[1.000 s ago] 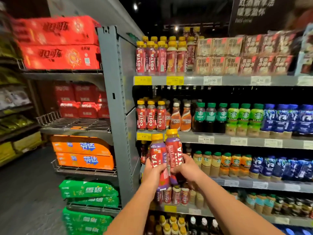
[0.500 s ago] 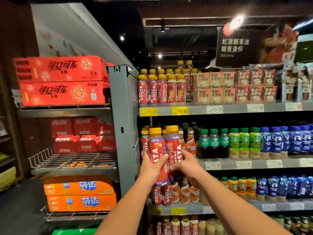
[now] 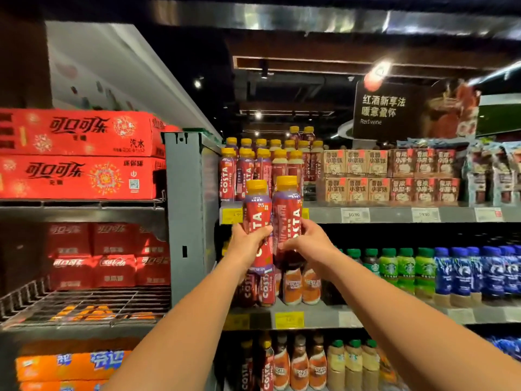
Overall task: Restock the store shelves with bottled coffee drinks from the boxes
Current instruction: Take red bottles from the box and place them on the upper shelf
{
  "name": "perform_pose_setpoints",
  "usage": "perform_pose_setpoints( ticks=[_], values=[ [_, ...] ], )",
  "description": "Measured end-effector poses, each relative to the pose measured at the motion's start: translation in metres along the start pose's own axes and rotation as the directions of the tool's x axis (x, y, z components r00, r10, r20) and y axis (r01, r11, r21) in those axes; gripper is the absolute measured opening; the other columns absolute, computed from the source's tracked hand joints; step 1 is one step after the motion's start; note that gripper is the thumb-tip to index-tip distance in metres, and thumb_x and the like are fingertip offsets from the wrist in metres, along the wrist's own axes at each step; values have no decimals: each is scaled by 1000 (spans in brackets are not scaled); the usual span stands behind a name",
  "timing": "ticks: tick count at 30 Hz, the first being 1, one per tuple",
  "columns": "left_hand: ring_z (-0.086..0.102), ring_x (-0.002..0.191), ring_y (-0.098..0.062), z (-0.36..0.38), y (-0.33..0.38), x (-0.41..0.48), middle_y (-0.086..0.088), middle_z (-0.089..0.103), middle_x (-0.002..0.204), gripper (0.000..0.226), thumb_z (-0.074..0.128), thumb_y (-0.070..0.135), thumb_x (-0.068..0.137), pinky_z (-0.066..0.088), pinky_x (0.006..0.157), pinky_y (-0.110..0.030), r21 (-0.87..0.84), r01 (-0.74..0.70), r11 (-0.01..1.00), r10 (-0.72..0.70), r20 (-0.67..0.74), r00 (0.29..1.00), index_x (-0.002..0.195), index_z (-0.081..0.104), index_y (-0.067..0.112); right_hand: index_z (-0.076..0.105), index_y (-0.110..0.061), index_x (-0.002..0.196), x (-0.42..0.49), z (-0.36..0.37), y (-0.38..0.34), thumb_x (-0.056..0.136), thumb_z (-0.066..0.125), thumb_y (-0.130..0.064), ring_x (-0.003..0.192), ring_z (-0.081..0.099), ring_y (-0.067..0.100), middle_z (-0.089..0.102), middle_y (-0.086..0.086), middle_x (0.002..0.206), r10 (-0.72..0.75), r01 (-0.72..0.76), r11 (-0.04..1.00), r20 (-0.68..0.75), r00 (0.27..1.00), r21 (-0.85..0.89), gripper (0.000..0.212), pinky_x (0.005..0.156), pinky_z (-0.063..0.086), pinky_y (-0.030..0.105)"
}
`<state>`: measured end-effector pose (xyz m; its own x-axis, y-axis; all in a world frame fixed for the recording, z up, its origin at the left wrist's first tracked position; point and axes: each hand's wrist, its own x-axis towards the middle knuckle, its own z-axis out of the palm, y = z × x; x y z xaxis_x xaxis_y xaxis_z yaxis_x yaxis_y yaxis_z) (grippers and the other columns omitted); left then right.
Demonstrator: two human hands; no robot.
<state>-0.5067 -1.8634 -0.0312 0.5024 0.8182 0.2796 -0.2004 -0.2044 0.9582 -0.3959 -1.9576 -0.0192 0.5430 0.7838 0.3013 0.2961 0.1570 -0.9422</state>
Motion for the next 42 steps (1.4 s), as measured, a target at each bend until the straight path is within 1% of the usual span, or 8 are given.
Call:
perform_pose_setpoints(
  ticks=[2,8,15,19,24,30,36,42],
  values=[
    [68,94,-25,6,15,19,-5,67,109,76,77,53,55,54,87,-49,-12,-47,999,47,-35,998,117,48,20,58,-13,111,22,-8,-15,69,72,8,97,67,30,71,11,100,-44,44,999,33,998,15,48,90,53,44],
    [65,99,-24,22,46,70,-5,64,115,51,71,30,83,54,88,-44,-11,-207,978,201,-191,961,126,47,16,56,-13,111,83,-24,-53,73,72,10,92,68,25,70,10,99,-161,160,987,130,978,21,46,79,55,34],
    [64,95,-20,16,69,124,-1,64,105,43,71,36,83,52,82,-34,180,-278,943,323,-305,896,117,54,17,54,-20,114,151,-9,-64,74,75,-1,97,64,22,67,4,104,-231,228,973,91,969,35,49,88,52,44],
    [64,93,-22,6,68,159,-2,65,105,41,71,42,80,52,86,-39,304,-238,922,340,-347,874,111,53,22,52,-20,115,182,5,-56,74,77,-6,96,65,24,65,5,105,-224,224,974,82,971,17,50,78,56,41],
    [60,91,-20,-3,53,198,-1,64,107,41,70,41,82,46,76,-31,400,-160,902,310,-346,886,110,50,21,54,-15,112,220,27,-33,70,77,4,93,66,24,68,7,100,-185,184,983,32,982,24,52,85,55,43],
    [58,106,-27,-8,31,223,-6,60,118,49,68,41,83,45,85,-34,474,-58,879,274,-402,874,122,52,15,59,-14,95,250,40,-20,69,74,8,68,61,12,67,1,80,-116,116,993,66,991,-10,38,52,46,20],
    [53,106,-30,-5,32,214,-8,48,117,44,59,43,89,40,78,-35,592,-4,806,346,-467,814,120,49,12,56,-20,78,252,49,-16,65,76,-2,79,64,23,68,5,84,-138,142,983,47,989,-118,30,78,56,39],
    [52,109,-26,0,17,198,-7,54,117,42,57,43,90,45,84,-38,690,-11,724,481,-494,724,115,42,13,60,-15,97,251,46,-13,72,65,-3,84,62,21,66,7,94,-142,150,986,106,984,-73,28,70,49,30]
  ],
)
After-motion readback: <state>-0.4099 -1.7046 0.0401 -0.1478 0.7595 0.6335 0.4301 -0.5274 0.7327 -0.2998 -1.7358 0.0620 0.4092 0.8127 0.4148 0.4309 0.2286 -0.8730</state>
